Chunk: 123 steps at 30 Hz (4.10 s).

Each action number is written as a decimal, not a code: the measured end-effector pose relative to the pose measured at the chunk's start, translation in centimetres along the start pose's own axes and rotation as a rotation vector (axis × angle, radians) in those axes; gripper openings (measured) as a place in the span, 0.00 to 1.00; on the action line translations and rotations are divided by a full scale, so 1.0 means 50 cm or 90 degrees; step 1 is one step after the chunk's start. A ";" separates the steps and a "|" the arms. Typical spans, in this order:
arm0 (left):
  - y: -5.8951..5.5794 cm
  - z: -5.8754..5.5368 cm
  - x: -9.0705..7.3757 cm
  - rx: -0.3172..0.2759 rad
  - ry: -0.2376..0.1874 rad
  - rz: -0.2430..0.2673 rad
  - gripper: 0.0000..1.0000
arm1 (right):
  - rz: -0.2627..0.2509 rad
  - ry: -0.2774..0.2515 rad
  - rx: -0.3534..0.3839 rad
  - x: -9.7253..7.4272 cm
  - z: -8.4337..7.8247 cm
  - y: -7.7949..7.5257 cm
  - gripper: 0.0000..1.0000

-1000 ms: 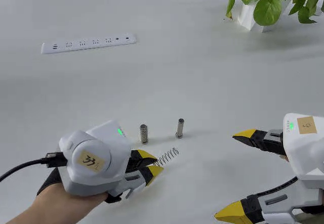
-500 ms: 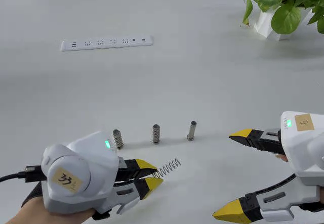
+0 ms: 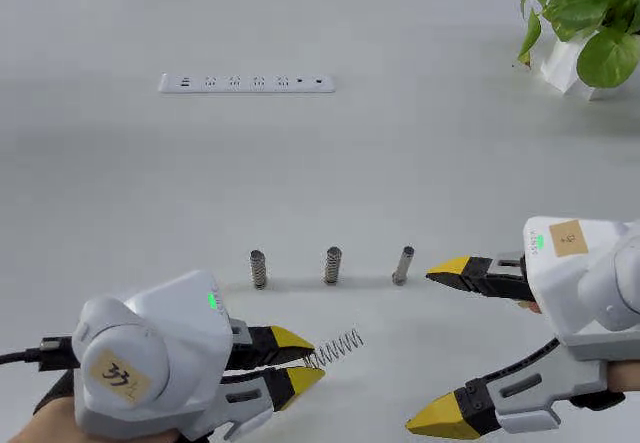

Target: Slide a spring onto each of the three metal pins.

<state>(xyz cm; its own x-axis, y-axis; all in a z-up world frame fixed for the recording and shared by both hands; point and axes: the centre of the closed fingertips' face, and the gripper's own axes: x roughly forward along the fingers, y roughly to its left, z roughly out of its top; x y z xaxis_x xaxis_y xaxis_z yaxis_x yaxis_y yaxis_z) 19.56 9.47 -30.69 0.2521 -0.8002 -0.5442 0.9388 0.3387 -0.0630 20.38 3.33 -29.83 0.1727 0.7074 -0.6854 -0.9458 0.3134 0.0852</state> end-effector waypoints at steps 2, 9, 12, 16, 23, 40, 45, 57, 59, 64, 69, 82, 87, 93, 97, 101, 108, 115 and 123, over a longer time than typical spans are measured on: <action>-0.001 0.001 -0.003 0.003 -0.002 0.000 0.07 | 0.013 0.003 -0.014 0.007 0.008 0.003 0.81; -0.001 0.004 -0.012 0.011 -0.006 -0.001 0.07 | 0.055 0.018 -0.051 0.025 0.025 0.013 0.63; -0.003 0.004 -0.015 0.020 -0.006 -0.004 0.07 | 0.076 0.021 -0.065 0.030 0.032 0.021 0.57; -0.007 0.006 -0.017 0.030 -0.011 -0.010 0.07 | 0.097 0.021 -0.079 0.032 0.043 0.026 0.46; -0.012 0.010 -0.017 0.046 -0.017 -0.016 0.07 | 0.144 0.009 -0.061 0.026 0.060 0.040 0.31; -0.028 0.024 -0.012 0.078 -0.036 -0.045 0.07 | 0.197 0.019 -0.043 0.019 0.061 0.068 0.11; -0.029 0.030 -0.013 0.078 -0.043 -0.046 0.07 | 0.197 0.024 -0.042 0.016 0.056 0.064 0.09; -0.029 0.030 -0.010 0.069 -0.041 -0.049 0.07 | 0.198 0.023 -0.046 0.017 0.060 0.064 0.07; -0.029 0.030 -0.007 0.062 -0.038 -0.048 0.07 | 0.196 0.025 -0.049 0.017 0.063 0.065 0.07; -0.030 0.028 0.002 0.059 -0.031 -0.050 0.07 | 0.187 0.026 -0.067 0.017 0.067 0.060 0.07; -0.031 0.027 0.013 0.053 -0.025 -0.051 0.06 | 0.178 0.031 -0.087 0.013 0.071 0.054 0.07; -0.029 0.033 0.024 0.019 -0.036 -0.051 0.06 | 0.160 0.049 -0.146 0.006 0.091 0.061 0.07; -0.028 0.037 0.028 0.007 -0.043 -0.049 0.06 | 0.157 0.058 -0.175 0.006 0.102 0.062 0.07; -0.026 0.038 0.027 0.005 -0.046 -0.046 0.06 | 0.156 0.069 -0.184 0.003 0.096 0.058 0.07; -0.029 0.040 0.028 0.003 -0.048 -0.048 0.06 | 0.156 0.069 -0.189 0.002 0.099 0.061 0.07; -0.030 0.042 0.030 0.004 -0.050 -0.049 0.06 | 0.156 0.075 -0.196 0.000 0.099 0.062 0.07; -0.031 0.044 0.031 0.008 -0.049 -0.049 0.06 | 0.151 0.084 -0.207 -0.002 0.096 0.059 0.07; -0.033 0.046 0.031 0.013 -0.050 -0.051 0.06 | 0.144 0.089 -0.208 -0.005 0.095 0.051 0.11; -0.031 0.045 0.035 0.030 -0.041 -0.048 0.06 | 0.142 0.125 -0.234 -0.014 0.090 0.039 0.25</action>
<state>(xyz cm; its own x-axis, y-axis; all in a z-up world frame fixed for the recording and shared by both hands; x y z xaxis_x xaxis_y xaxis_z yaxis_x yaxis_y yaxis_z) 19.09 6.44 -29.65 0.1941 -0.8533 -0.4840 0.9652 0.2542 -0.0610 19.68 6.30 -25.94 -0.0674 0.5871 -0.8067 -0.9946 -0.1031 0.0081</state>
